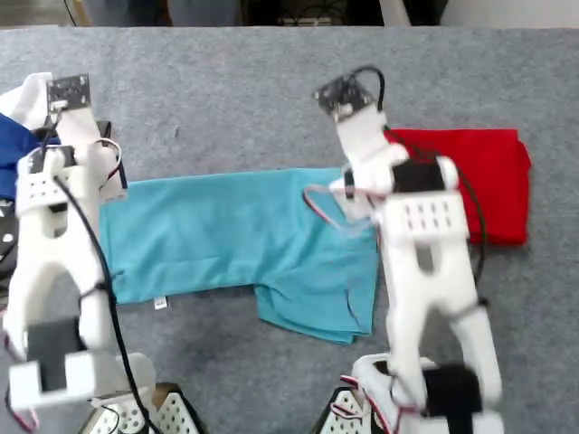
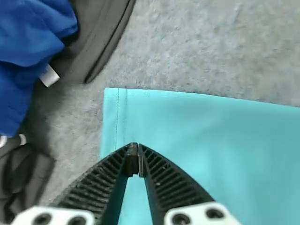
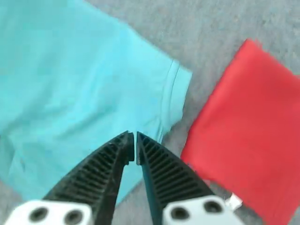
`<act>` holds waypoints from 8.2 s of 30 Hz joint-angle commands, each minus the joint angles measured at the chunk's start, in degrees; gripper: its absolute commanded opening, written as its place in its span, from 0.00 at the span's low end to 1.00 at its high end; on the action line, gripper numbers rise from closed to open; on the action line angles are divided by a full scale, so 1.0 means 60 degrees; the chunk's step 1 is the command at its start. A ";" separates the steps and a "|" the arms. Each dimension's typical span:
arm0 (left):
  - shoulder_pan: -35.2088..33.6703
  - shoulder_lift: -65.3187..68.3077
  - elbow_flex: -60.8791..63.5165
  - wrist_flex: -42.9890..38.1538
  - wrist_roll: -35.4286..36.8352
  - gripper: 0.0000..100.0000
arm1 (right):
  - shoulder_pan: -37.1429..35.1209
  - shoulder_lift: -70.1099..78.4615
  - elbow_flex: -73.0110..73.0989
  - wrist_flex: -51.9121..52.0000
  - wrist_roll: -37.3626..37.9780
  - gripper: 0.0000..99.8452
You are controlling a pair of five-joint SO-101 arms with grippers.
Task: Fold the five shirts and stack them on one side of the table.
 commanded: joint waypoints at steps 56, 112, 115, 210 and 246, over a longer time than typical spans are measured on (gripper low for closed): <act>-0.1150 -0.1495 -0.0066 0.0000 -0.0527 0.03 | 0.0469 0.2381 -0.3949 0.1070 0.1026 0.01; -0.0637 0.0161 0.3773 -0.4484 0.1538 0.03 | -0.3751 -0.1516 0.7758 -0.2711 0.2652 0.01; -0.0637 0.0161 0.3773 -0.4484 0.1538 0.03 | -0.3722 -0.1487 0.6821 -0.2081 0.2667 0.02; -0.2249 0.3443 -0.3084 0.3429 -0.1568 0.20 | -0.4103 0.3802 -0.3538 0.0220 0.0996 0.01; -0.1355 0.5714 -0.8110 0.6593 -0.1553 0.03 | -0.1905 0.2923 -0.4784 -0.0088 0.0264 0.01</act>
